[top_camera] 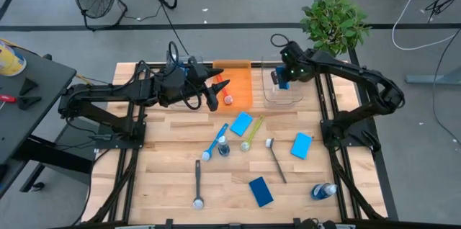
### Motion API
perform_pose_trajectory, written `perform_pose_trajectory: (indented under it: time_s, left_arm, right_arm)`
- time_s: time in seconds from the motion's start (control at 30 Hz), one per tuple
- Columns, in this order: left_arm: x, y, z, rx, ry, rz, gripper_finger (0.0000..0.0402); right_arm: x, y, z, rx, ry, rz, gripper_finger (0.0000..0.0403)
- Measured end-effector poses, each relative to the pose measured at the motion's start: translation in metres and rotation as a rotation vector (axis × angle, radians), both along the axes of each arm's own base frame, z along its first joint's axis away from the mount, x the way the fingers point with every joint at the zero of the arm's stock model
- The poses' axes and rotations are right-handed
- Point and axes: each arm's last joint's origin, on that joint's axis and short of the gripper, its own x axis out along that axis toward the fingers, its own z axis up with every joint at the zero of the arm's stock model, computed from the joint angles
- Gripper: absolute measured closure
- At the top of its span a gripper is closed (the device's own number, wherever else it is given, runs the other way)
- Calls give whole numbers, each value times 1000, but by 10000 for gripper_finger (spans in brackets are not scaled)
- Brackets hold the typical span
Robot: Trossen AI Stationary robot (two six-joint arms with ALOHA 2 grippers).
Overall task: Pick & Place Kitchen Sink Supplies
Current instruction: Put the blue sponge into the right transparent bin
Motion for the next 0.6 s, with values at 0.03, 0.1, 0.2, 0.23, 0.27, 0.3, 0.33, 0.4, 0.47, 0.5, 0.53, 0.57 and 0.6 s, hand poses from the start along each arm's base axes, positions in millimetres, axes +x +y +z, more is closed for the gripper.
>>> perform_pose_trajectory:
  time_s: [0.03, 0.1, 0.2, 0.23, 0.27, 0.3, 0.33, 0.4, 0.47, 0.5, 0.53, 0.57, 0.6]
  left_arm:
    - [0, 0, 0, 0, 0, 0, 193]
    - [0, 0, 0, 0, -1, 0, 193]
    - [0, 0, 0, 0, 0, 0, 193]
    - [0, 0, 0, 0, 0, 0, 193]
    - [0, 0, 0, 0, -1, 0, 193]
    - [0, 0, 0, 0, 0, 0, 193]
    - [0, 0, 0, 0, -1, 0, 193]
    - [0, 0, 0, 0, -1, 0, 193]
    - [0, 0, 0, 0, 0, 0, 193]
    - [0, 0, 0, 0, 0, 0, 193]
    - [0, 0, 0, 0, 0, 0, 193]
    - [0, 0, 0, 0, -1, 0, 193]
    - [0, 0, 0, 0, 0, 0, 193]
  right_arm:
    - [-1, -1, 0, 14, -17, -26, 373]
    - [-2, -4, 0, 34, -45, -61, 373]
    - [-3, -7, 1, 56, -86, -102, 373]
    - [-3, -8, 1, 62, -102, -109, 373]
    - [-3, -8, 2, 68, -118, -118, 373]
    - [-2, -9, 2, 73, -136, -124, 373]
    - [-2, -10, 3, 79, -152, -133, 373]
    - [-1, -10, 3, 91, -171, -154, 373]
    - [-1, -10, 3, 97, -182, -171, 373]
    - [-1, -10, 4, 98, -185, -176, 373]
    - [-1, -10, 4, 99, -189, -184, 373]
    - [0, -10, 4, 100, -192, -190, 373]
    - [0, -11, 4, 100, -195, -193, 373]
